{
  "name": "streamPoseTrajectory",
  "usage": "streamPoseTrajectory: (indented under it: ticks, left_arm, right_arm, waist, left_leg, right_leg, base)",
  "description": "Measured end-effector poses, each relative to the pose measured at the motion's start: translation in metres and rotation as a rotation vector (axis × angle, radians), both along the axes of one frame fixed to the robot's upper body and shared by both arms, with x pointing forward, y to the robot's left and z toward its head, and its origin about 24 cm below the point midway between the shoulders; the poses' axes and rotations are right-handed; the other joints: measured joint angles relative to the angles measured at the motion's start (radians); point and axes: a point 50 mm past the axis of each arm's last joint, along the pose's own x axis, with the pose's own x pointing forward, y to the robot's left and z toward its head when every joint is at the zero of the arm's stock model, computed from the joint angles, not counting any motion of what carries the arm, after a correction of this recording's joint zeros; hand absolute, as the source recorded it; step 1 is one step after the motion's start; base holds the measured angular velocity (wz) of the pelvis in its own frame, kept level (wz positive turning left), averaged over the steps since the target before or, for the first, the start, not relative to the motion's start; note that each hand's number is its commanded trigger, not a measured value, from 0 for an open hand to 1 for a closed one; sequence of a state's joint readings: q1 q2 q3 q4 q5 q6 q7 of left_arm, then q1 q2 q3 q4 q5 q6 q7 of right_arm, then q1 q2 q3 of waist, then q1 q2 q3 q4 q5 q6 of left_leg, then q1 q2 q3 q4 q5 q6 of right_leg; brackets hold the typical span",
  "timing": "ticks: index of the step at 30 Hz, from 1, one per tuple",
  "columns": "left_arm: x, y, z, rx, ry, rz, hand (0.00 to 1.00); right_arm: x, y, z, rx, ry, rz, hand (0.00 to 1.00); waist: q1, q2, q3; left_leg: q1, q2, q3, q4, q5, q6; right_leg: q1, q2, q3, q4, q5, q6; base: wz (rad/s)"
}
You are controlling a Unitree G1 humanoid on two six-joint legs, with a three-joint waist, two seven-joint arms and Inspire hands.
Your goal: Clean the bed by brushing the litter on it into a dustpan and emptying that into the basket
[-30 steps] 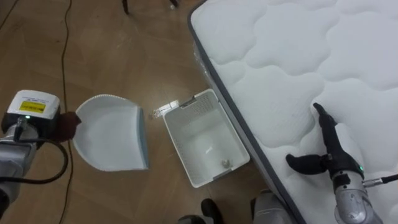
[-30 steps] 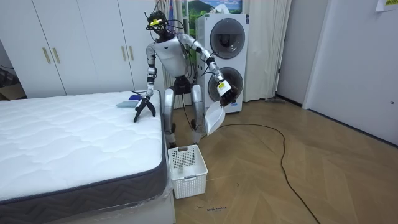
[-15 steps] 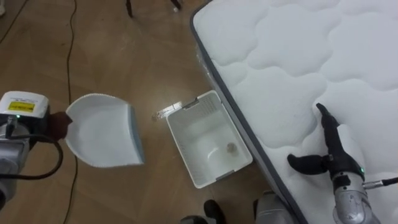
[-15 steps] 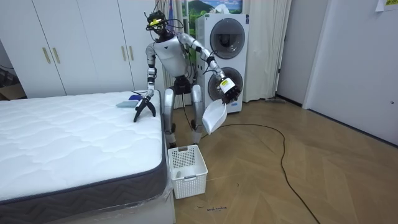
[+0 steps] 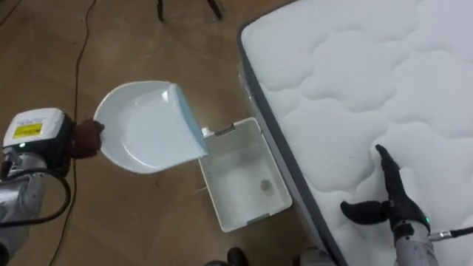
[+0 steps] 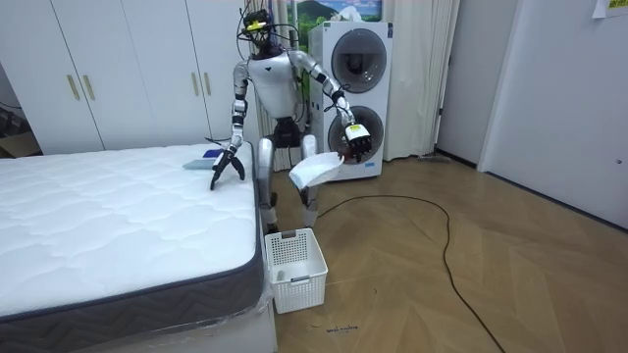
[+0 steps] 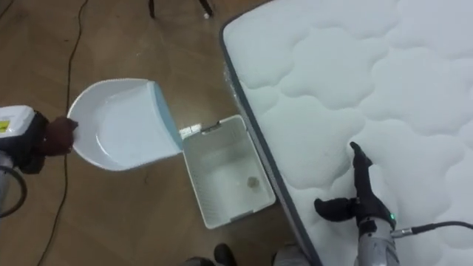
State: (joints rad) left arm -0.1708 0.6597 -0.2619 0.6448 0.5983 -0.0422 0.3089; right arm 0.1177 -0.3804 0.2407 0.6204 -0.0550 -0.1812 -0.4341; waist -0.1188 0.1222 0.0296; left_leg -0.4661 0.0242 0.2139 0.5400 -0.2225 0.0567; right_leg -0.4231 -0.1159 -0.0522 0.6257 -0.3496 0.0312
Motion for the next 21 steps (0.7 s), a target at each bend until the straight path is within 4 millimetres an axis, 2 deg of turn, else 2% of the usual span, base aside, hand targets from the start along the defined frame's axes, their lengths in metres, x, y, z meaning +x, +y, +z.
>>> streamPoseTrajectory:
  ticks: [1, 3, 4, 6, 8, 9, 11, 14, 16, 17, 18, 19, 20, 21]
  left_arm:
    - [-0.003, -0.004, -0.003, -0.031, -0.012, 0.004, 1.00]
    - [-0.016, -0.023, -0.015, -0.166, -0.047, 0.025, 1.00]
    - [-0.018, -0.026, -0.017, -0.198, -0.056, 0.029, 1.00]
    - [-0.029, -0.042, -0.024, -0.310, -0.099, 0.042, 1.00]
    - [-0.041, -0.053, -0.031, -0.363, -0.111, 0.048, 1.00]
    - [-0.048, -0.058, -0.035, -0.390, -0.109, 0.059, 1.00]
    - [-0.055, -0.061, -0.039, -0.421, -0.104, 0.074, 1.00]
    - [-0.055, -0.074, -0.041, -0.466, -0.129, 0.078, 1.00]
    - [-0.053, -0.078, -0.040, -0.484, -0.143, 0.066, 1.00]
    - [-0.053, -0.079, -0.039, -0.502, -0.161, 0.070, 1.00]
    - [-0.051, -0.080, -0.037, -0.519, -0.182, 0.076, 1.00]
    - [-0.048, -0.081, -0.036, -0.521, -0.189, 0.070, 1.00]
    - [-0.043, -0.086, -0.034, -0.533, -0.201, 0.057, 1.00]
    - [-0.040, -0.090, -0.032, -0.554, -0.217, 0.055, 1.00]
  right_arm:
    - [-0.003, 0.000, -0.002, 0.012, 0.007, -0.013, 0.00]
    - [-0.015, 0.000, -0.008, 0.051, 0.023, -0.073, 0.00]
    - [-0.018, 0.001, -0.009, 0.062, 0.028, -0.087, 0.00]
    - [-0.033, 0.000, -0.014, 0.094, 0.045, -0.145, 0.00]
    - [-0.044, -0.002, -0.018, 0.110, 0.062, -0.190, 0.00]
    - [-0.049, -0.002, -0.020, 0.126, 0.069, -0.209, 0.00]
    - [-0.050, 0.002, -0.021, 0.143, 0.071, -0.217, 0.00]
    - [-0.050, 0.005, -0.023, 0.162, 0.076, -0.211, 0.00]
    - [-0.045, 0.006, -0.022, 0.177, 0.074, -0.192, 0.00]
    - [-0.041, 0.009, -0.022, 0.185, 0.076, -0.177, 0.00]
    - [-0.036, 0.012, -0.022, 0.197, 0.074, -0.164, 0.00]
    - [-0.036, 0.013, -0.023, 0.202, 0.074, -0.166, 0.00]
    - [-0.041, 0.013, -0.025, 0.202, 0.087, -0.178, 0.00]
    - [-0.044, 0.011, -0.026, 0.201, 0.088, -0.193, 0.00]
  waist:
    - [0.003, -0.003, -0.0012]
    - [0.022, -0.020, -0.0115]
    - [0.024, -0.025, -0.0139]
    - [0.020, -0.044, -0.0243]
    - [0.026, -0.057, -0.0316]
    - [0.040, -0.071, -0.0315]
    - [0.041, -0.086, -0.0296]
    - [0.053, -0.102, -0.0258]
    - [0.073, -0.105, -0.0227]
    - [0.072, -0.103, -0.0242]
    - [0.077, -0.098, -0.0224]
    - [0.069, -0.098, -0.0186]
    - [0.065, -0.099, -0.0158]
    - [0.073, -0.109, -0.0172]
  left_leg:
    - [0.019, 0.000, 0.001, -0.011, 0.000, 0.000]
    - [0.089, -0.001, 0.003, -0.048, -0.002, -0.005]
    - [0.102, 0.000, 0.005, -0.056, -0.003, -0.006]
    - [0.150, 0.002, 0.013, -0.092, -0.003, -0.008]
    - [0.190, 0.013, 0.038, -0.117, -0.006, -0.012]
    - [0.221, 0.018, 0.042, -0.132, -0.010, -0.018]
    - [0.254, 0.021, 0.043, -0.133, -0.025, -0.025]
    - [0.311, 0.042, 0.124, -0.136, -0.048, -0.026]
    - [0.343, 0.045, 0.136, -0.153, -0.054, -0.023]
    - [0.358, 0.053, 0.154, -0.175, -0.054, -0.023]
    - [0.359, 0.076, 0.195, -0.198, -0.049, -0.013]
    - [0.359, 0.089, 0.234, -0.196, -0.051, -0.011]
    - [0.375, 0.103, 0.307, -0.199, -0.052, -0.009]
    - [0.393, 0.104, 0.370, -0.208, -0.051, -0.006]
  right_leg:
    - [0.017, 0.002, 0.003, -0.014, 0.004, 0.001]
    - [0.086, 0.011, 0.021, -0.068, 0.017, 0.005]
    - [0.099, 0.013, 0.023, -0.081, 0.022, 0.005]
    - [0.149, 0.020, 0.026, -0.137, 0.042, 0.007]
    - [0.183, 0.033, 0.042, -0.186, 0.066, 0.011]
    - [0.197, 0.040, 0.049, -0.207, 0.083, 0.010]
    - [0.204, 0.049, 0.051, -0.211, 0.098, 0.005]
    - [0.198, 0.058, 0.044, -0.212, 0.131, -0.001]
    - [0.193, 0.054, -0.018, -0.231, 0.174, -0.011]
    - [0.198, 0.054, -0.083, -0.273, 0.224, -0.023]
    - [0.208, 0.057, -0.145, -0.305, 0.266, -0.032]
    - [0.208, 0.044, -0.183, -0.273, 0.254, -0.037]
    - [0.223, 0.012, -0.256, -0.166, 0.192, -0.032]
    - [0.255, -0.029, -0.300, -0.080, 0.146, -0.023]
  base:
    - [-0.21]
    - [-0.31]
    - [-0.30]
    - [-0.21]
    - [-0.58]
    - [-0.92]
    - [-1.03]
    - [-1.28]
    - [-1.68]
    - [-1.58]
    - [-1.43]
    - [-0.93]
    - [-0.67]
    - [-0.69]
